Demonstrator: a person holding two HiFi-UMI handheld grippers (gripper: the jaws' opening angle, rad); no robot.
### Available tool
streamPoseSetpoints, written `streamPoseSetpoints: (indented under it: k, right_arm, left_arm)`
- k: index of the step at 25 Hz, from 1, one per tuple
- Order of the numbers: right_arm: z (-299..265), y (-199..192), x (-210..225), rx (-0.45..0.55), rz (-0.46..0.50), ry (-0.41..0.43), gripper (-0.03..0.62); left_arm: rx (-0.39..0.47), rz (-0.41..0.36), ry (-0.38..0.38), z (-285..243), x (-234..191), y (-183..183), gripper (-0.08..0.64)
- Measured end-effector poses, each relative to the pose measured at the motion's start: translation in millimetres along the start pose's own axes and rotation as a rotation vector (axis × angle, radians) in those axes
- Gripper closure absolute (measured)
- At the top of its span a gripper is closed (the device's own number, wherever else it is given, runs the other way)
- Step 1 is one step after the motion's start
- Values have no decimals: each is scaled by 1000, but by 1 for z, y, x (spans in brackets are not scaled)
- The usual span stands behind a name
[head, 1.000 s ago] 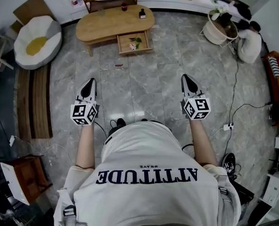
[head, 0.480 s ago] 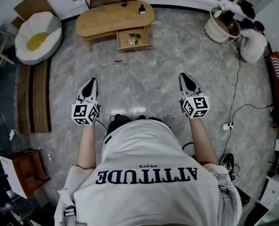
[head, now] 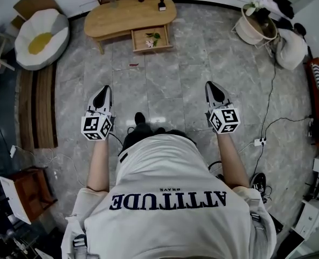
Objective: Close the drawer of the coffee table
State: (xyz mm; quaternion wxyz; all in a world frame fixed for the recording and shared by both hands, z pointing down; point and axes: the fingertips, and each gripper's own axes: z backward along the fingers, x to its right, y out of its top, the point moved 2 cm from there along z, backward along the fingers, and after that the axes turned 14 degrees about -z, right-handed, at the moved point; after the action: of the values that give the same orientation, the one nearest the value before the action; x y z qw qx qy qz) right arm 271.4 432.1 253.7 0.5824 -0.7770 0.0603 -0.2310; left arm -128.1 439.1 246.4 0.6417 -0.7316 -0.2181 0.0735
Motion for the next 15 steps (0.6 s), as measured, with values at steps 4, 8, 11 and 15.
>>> streamPoseSetpoints:
  k: [4, 8, 11, 15]
  right_arm:
    - [-9, -1, 4, -9, -3, -6, 571]
    - [-22, 3, 10, -13, -5, -15, 571]
    - [-34, 5, 14, -17, -1, -23, 571]
    - [-57, 7, 18, -27, -1, -33, 571]
  left_arm:
    - [-8, 6, -6, -10, -1, -5, 537]
    - [-9, 9, -10, -25, -9, -5, 537]
    - [-6, 11, -14, -39, -18, -6, 537]
    - [-5, 8, -23, -62, -34, -8, 537]
